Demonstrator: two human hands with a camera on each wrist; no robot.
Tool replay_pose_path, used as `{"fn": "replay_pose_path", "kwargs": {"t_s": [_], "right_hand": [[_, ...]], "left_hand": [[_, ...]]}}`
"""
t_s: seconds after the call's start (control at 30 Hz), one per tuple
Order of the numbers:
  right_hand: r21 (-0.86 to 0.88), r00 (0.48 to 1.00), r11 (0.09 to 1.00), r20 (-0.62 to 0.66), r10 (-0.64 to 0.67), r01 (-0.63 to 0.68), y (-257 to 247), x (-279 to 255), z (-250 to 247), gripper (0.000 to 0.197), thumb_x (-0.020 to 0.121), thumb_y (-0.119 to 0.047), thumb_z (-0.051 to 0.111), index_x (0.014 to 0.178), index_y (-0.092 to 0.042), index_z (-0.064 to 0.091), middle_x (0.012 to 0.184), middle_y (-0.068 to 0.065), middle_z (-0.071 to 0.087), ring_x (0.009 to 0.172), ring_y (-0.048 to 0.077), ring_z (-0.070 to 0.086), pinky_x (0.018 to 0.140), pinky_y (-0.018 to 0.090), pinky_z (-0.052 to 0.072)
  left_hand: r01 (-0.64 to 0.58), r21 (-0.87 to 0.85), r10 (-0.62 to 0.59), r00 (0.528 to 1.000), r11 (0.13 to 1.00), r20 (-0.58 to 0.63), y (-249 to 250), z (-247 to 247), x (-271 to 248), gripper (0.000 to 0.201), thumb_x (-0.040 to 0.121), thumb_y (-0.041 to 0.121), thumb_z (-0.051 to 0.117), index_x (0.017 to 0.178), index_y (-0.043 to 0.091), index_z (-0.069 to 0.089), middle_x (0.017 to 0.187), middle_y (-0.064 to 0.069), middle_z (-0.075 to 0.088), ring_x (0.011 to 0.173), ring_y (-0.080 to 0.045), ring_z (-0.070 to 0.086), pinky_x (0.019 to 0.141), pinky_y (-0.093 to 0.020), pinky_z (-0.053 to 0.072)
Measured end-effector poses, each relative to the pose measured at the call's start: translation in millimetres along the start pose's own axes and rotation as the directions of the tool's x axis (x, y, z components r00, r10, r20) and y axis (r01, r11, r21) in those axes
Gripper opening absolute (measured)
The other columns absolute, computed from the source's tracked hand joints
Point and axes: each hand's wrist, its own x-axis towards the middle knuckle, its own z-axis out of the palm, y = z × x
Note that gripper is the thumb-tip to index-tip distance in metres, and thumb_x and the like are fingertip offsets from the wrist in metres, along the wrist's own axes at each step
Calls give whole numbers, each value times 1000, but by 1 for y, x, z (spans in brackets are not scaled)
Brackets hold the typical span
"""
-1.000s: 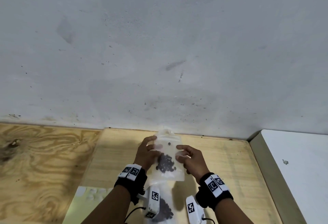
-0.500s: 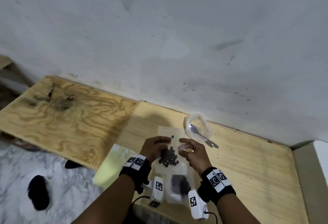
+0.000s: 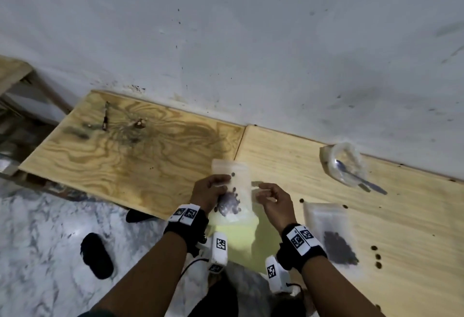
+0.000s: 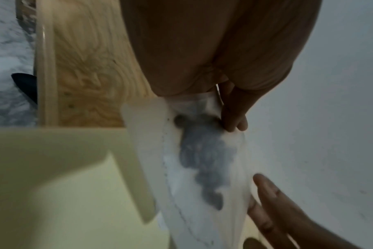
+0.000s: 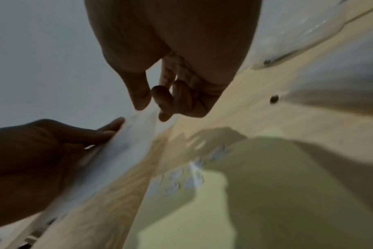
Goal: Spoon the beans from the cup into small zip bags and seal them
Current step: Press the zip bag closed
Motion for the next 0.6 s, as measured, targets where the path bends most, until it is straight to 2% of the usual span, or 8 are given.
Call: {"fn": "replay_pose_path", "kwargs": {"t_s": [0.07,0.17,0.23,0.3,0.43,0.53,0.6], "right_hand": [[-146,998,988,-40,39,-44,3,3,13,17,90,-15,61,94,-29,70,100,-7,70,102,18,66,82,25,48],[-410,989,901,-22,149,-145,4,7,24,21,89,-30,61,107,-31,70,110,-5,69,104,22,65,79,26,47],[-539,984,826,-32,176,-166,3,10,29,24,87,-37,63,110,-32,69,110,-5,68,102,22,64,77,25,45],[-588,984,791,-58,165,-168,1,12,33,22,83,-42,66,102,-32,68,99,-7,67,97,21,64,76,26,46],[-639,984,750,-70,164,-171,-4,19,40,21,81,-47,69,83,-27,68,81,-9,63,77,18,60,69,26,46],[-664,985,734,-26,170,-144,-5,22,45,17,84,-45,68,86,-28,69,87,-4,68,78,20,62,66,25,44],[-673,986,729,-9,164,-127,-4,23,47,18,87,-42,66,92,-25,71,92,-2,70,83,22,65,65,25,43]], "left_hand": [[-4,-15,4,1000,1000,-22,0,-18,10,26,83,-10,58,97,7,72,83,-13,68,47,-17,55,35,-19,37],[22,-41,-24,999,999,-31,-1,-33,24,27,81,-11,58,96,6,72,79,-15,66,50,-23,49,36,-21,37],[35,-54,-37,999,998,-33,-3,-38,33,27,79,-9,59,93,8,74,76,-17,65,57,-24,49,46,-26,40],[29,-50,-31,999,998,-28,-5,-39,40,28,79,-7,61,85,16,75,78,-19,63,65,-27,50,56,-31,42],[13,-14,-13,1000,1000,-26,-3,-40,49,34,80,-8,61,76,23,75,75,-21,61,54,-24,46,37,-21,34],[3,0,-3,1000,1000,-17,-1,-40,51,29,81,-5,62,80,21,75,69,-19,59,39,-19,41,35,-17,32],[-3,-10,3,1000,1000,-8,-2,-40,51,26,82,-1,64,80,22,75,64,-16,56,36,-16,39,35,-18,31]]}}
